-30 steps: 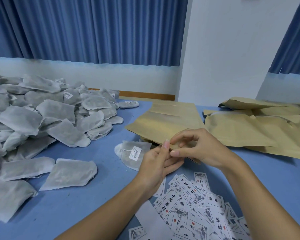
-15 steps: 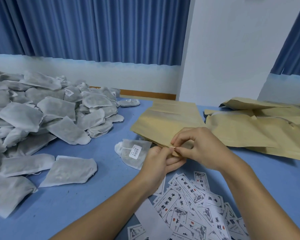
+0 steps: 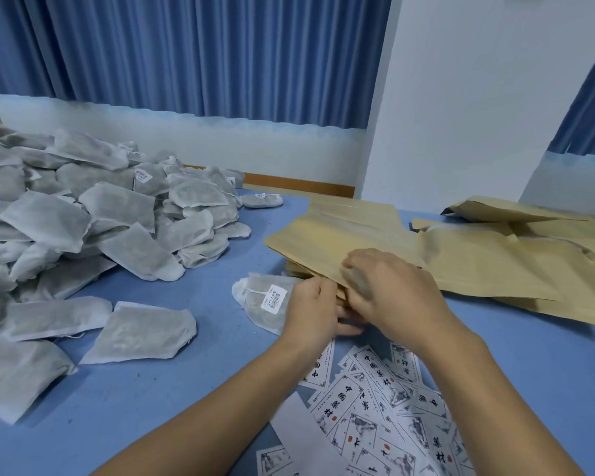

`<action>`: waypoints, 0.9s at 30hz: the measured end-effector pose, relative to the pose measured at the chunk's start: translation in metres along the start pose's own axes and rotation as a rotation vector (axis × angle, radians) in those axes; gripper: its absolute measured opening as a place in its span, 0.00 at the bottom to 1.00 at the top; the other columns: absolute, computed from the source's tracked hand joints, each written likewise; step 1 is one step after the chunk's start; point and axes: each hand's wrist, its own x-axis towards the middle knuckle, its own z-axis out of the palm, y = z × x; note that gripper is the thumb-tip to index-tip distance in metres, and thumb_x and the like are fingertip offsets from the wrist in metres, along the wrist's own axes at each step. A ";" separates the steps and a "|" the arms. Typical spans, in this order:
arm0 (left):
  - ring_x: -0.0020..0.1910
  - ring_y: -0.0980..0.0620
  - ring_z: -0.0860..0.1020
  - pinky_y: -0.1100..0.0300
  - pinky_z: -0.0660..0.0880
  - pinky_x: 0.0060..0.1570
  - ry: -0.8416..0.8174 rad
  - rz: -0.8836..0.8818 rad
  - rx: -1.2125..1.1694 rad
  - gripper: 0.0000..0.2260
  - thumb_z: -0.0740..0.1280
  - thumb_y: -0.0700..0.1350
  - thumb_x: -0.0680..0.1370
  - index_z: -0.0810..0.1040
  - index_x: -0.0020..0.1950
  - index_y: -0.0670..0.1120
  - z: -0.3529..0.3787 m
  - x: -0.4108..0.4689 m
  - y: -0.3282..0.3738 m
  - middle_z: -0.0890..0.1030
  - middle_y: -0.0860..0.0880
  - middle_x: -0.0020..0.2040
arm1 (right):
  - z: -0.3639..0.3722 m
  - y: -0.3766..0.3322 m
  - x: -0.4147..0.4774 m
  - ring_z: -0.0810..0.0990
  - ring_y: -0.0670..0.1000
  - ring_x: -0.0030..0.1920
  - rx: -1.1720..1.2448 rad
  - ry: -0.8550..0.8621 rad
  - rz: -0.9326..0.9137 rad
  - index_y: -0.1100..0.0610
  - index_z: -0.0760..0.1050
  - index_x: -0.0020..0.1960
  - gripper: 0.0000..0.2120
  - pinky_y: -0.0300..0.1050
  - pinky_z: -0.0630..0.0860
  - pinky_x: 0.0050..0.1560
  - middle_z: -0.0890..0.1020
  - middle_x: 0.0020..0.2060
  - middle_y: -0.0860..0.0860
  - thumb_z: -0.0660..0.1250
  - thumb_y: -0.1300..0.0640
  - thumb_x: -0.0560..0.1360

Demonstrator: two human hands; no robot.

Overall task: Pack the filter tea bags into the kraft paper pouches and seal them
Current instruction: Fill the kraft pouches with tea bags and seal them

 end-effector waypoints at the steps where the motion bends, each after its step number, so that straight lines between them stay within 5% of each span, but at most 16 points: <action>1: 0.28 0.46 0.81 0.56 0.79 0.28 0.006 0.016 0.089 0.17 0.53 0.41 0.84 0.76 0.46 0.32 -0.001 0.000 -0.002 0.81 0.38 0.33 | 0.000 -0.001 0.001 0.78 0.54 0.45 -0.070 -0.033 0.033 0.49 0.73 0.46 0.05 0.48 0.74 0.38 0.79 0.44 0.46 0.61 0.49 0.77; 4: 0.24 0.46 0.77 0.60 0.73 0.23 0.013 0.071 0.235 0.18 0.54 0.43 0.85 0.72 0.37 0.40 -0.004 0.006 -0.002 0.73 0.46 0.21 | -0.005 -0.007 0.009 0.78 0.60 0.40 -0.188 -0.084 0.106 0.52 0.74 0.43 0.06 0.47 0.70 0.36 0.79 0.37 0.52 0.61 0.57 0.78; 7: 0.23 0.43 0.76 0.61 0.68 0.22 -0.016 0.051 0.243 0.16 0.55 0.42 0.82 0.68 0.34 0.43 -0.004 0.005 -0.007 0.69 0.47 0.19 | -0.015 0.001 0.022 0.80 0.63 0.44 -0.147 0.126 0.216 0.55 0.78 0.49 0.07 0.49 0.73 0.39 0.82 0.42 0.57 0.62 0.62 0.76; 10: 0.23 0.43 0.76 0.61 0.68 0.23 -0.048 0.049 0.232 0.15 0.56 0.41 0.79 0.67 0.31 0.46 -0.004 0.001 -0.013 0.67 0.45 0.20 | -0.025 0.019 0.028 0.80 0.63 0.47 0.004 0.241 0.267 0.52 0.80 0.50 0.07 0.53 0.78 0.45 0.84 0.45 0.56 0.63 0.56 0.77; 13: 0.23 0.45 0.76 0.63 0.68 0.22 -0.089 0.038 0.160 0.16 0.55 0.39 0.79 0.67 0.31 0.45 -0.005 0.002 -0.006 0.67 0.43 0.22 | -0.019 0.007 0.023 0.79 0.60 0.56 0.015 -0.075 0.198 0.44 0.73 0.64 0.18 0.54 0.79 0.50 0.82 0.54 0.50 0.66 0.55 0.75; 15: 0.22 0.47 0.73 0.62 0.67 0.25 0.004 0.032 0.189 0.17 0.59 0.42 0.80 0.66 0.31 0.45 -0.007 0.004 -0.006 0.70 0.45 0.22 | -0.008 0.000 0.022 0.79 0.62 0.51 -0.004 -0.203 0.192 0.47 0.74 0.60 0.17 0.52 0.78 0.45 0.80 0.46 0.53 0.62 0.62 0.75; 17: 0.24 0.53 0.68 0.59 0.65 0.28 0.243 0.296 0.418 0.20 0.66 0.45 0.80 0.64 0.30 0.45 -0.014 0.004 -0.009 0.69 0.53 0.23 | -0.003 0.000 0.025 0.76 0.62 0.41 -0.097 -0.170 0.205 0.52 0.75 0.50 0.14 0.48 0.71 0.36 0.73 0.36 0.52 0.59 0.67 0.71; 19: 0.30 0.51 0.68 0.57 0.64 0.30 0.439 0.831 0.845 0.16 0.70 0.41 0.75 0.67 0.31 0.45 -0.021 0.002 0.002 0.71 0.53 0.28 | -0.005 -0.004 0.028 0.73 0.61 0.37 -0.178 -0.136 0.200 0.53 0.72 0.47 0.14 0.47 0.65 0.33 0.68 0.32 0.51 0.59 0.68 0.68; 21: 0.36 0.46 0.72 0.54 0.65 0.33 0.370 1.216 1.173 0.08 0.70 0.36 0.70 0.72 0.35 0.44 -0.019 0.000 0.019 0.76 0.48 0.36 | -0.006 -0.006 0.029 0.73 0.61 0.39 -0.182 -0.102 0.169 0.52 0.70 0.46 0.12 0.47 0.63 0.33 0.67 0.32 0.51 0.58 0.67 0.69; 23: 0.39 0.43 0.75 0.54 0.64 0.33 0.239 1.128 1.312 0.08 0.71 0.36 0.68 0.74 0.39 0.45 -0.010 -0.001 0.034 0.78 0.46 0.39 | -0.008 -0.005 0.031 0.74 0.61 0.40 -0.159 -0.077 0.165 0.52 0.70 0.47 0.11 0.47 0.64 0.34 0.70 0.34 0.52 0.58 0.66 0.69; 27: 0.44 0.42 0.77 0.53 0.64 0.36 0.037 0.601 1.468 0.03 0.64 0.42 0.79 0.72 0.52 0.47 0.008 0.015 0.054 0.79 0.46 0.46 | -0.012 -0.001 0.033 0.78 0.63 0.45 -0.059 0.006 0.163 0.51 0.75 0.53 0.17 0.52 0.76 0.40 0.81 0.43 0.57 0.58 0.66 0.69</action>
